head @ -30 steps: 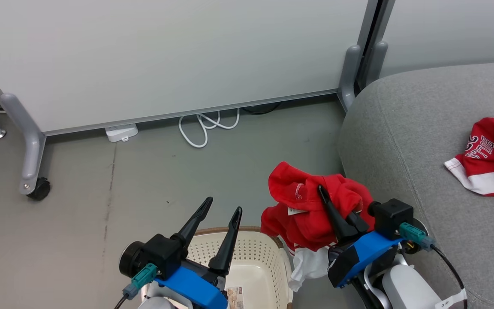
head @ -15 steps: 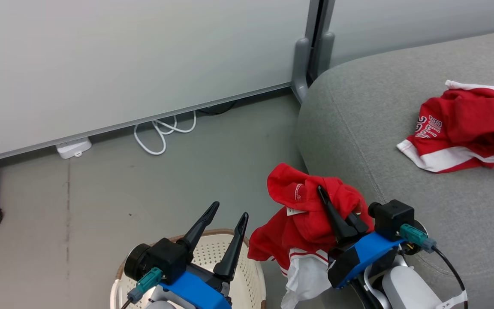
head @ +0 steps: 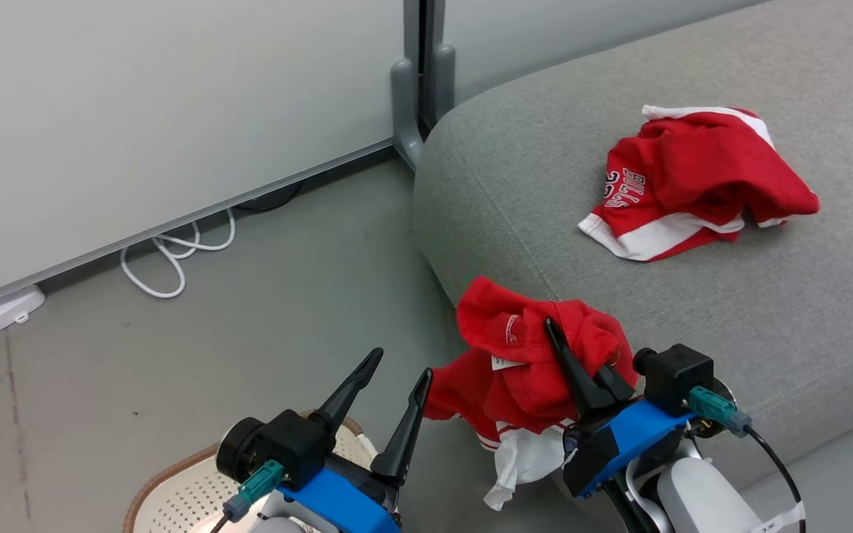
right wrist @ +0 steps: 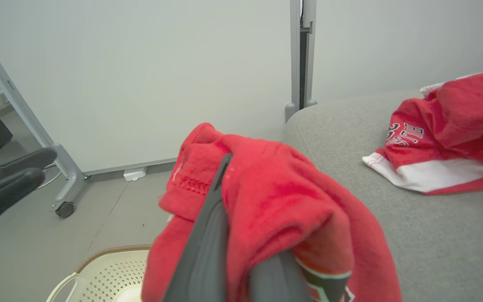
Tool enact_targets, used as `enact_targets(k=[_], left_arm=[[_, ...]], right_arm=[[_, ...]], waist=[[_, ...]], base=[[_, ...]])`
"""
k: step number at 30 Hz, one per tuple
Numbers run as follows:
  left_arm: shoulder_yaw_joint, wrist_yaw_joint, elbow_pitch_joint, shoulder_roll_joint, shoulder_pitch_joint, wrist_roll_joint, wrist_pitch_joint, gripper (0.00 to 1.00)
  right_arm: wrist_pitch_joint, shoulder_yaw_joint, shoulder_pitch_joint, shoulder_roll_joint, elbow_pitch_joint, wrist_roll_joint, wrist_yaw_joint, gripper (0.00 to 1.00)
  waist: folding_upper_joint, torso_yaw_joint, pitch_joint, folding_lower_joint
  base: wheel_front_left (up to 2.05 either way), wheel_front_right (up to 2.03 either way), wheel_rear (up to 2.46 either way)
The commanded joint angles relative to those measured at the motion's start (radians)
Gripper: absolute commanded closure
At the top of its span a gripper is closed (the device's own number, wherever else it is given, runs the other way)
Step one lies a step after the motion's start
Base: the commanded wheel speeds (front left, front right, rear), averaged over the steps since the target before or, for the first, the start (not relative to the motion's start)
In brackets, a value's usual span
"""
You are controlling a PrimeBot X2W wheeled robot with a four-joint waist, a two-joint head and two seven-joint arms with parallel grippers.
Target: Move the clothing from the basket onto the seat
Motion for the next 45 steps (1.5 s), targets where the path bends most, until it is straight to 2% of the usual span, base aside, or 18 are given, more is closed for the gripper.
enact_targets(k=[1, 12, 29, 36, 42, 45], left_arm=[[0.004, -0.001, 0.0, 0.006, -0.012, -0.006, -0.003, 0.0], [-0.009, -0.001, 0.001, 0.015, -0.026, -0.006, -0.003, 0.0], [-0.023, -0.001, -0.006, 0.028, -0.045, -0.011, -0.003, 0.0], [-0.008, -0.001, -0.029, 0.06, -0.056, 0.012, -0.003, 0.0], [-0.021, -0.001, -0.067, 0.1, -0.091, 0.035, -0.003, 0.0], [-0.032, -0.001, -0.092, 0.122, -0.122, 0.045, -0.003, 0.0]], right_arm=[[-0.008, 0.0, -0.009, -0.001, -0.002, -0.001, 0.001, 1.0], [-0.019, -0.003, -0.009, -0.001, -0.008, 0.006, 0.001, 1.0], [-0.014, -0.001, -0.044, 0.0, -0.015, 0.005, 0.001, 1.0], [0.027, -0.066, -0.215, 0.0, -0.074, -0.028, 0.001, 1.0], [0.1, -0.161, -0.403, -0.001, -0.132, 0.0, 0.001, 1.0], [0.16, -0.22, -0.487, -0.03, -0.161, 0.032, 0.001, 1.0]], waist=[[-0.0001, -0.035, 0.006, 0.0001], [-0.0001, -0.122, 0.033, 0.0001], [-0.0001, -0.1, 0.049, 0.0001], [-0.0001, -0.112, 0.117, 0.0001], [-0.0001, -0.106, 0.203, 0.0001], [-0.0001, -0.091, 0.26, 0.0001]], base=[[0.0, 0.0, 0.0], [0.0, 0.0, 0.0], [0.0, 0.0, 0.0], [0.0, 0.0, 0.0], [0.0, 0.0, 0.0], [0.0, 0.0, 0.0]])
